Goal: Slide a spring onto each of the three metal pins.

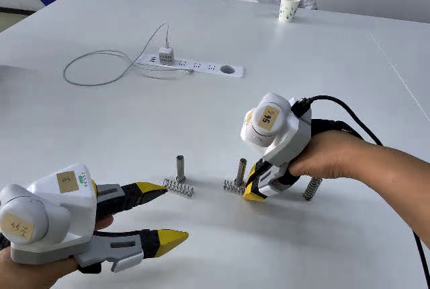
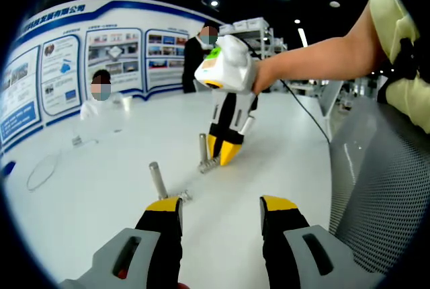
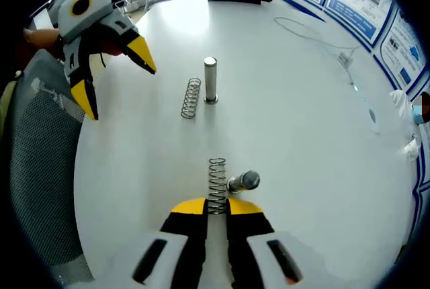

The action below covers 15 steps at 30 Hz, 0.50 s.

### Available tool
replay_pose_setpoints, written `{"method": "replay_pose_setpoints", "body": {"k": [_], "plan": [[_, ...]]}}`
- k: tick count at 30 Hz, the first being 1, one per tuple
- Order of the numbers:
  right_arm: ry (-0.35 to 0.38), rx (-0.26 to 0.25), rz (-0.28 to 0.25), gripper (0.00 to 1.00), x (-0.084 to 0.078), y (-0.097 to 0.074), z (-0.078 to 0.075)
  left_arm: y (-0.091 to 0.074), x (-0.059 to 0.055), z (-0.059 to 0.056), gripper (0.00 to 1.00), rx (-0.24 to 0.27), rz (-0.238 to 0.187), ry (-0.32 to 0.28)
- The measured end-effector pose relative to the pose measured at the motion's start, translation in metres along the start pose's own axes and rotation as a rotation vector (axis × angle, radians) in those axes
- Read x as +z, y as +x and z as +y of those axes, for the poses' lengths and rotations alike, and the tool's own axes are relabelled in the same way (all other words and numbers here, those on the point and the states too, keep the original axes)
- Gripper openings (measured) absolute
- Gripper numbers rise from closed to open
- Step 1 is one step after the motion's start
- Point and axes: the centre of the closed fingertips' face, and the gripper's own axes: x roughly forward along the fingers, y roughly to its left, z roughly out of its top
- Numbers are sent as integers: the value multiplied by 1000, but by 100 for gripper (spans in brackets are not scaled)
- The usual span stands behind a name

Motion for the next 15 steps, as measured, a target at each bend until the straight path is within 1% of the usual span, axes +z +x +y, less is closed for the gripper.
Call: {"method": "replay_pose_setpoints", "body": {"k": [4, 8, 10, 15], "plan": [[4, 6, -1, 12, -1, 0, 3, 1, 1, -1, 47, -1, -1, 3], [-3, 9, 4, 12, -2, -5, 7, 2, 3, -1, 47, -6, 0, 10], [-10, 10, 5, 12, -2, -9, 10, 4, 4, -2, 47, -13, 5, 17], [-30, 15, -12, 12, 2, -23, 17, 9, 8, -2, 46, -30, 7, 35]]}}
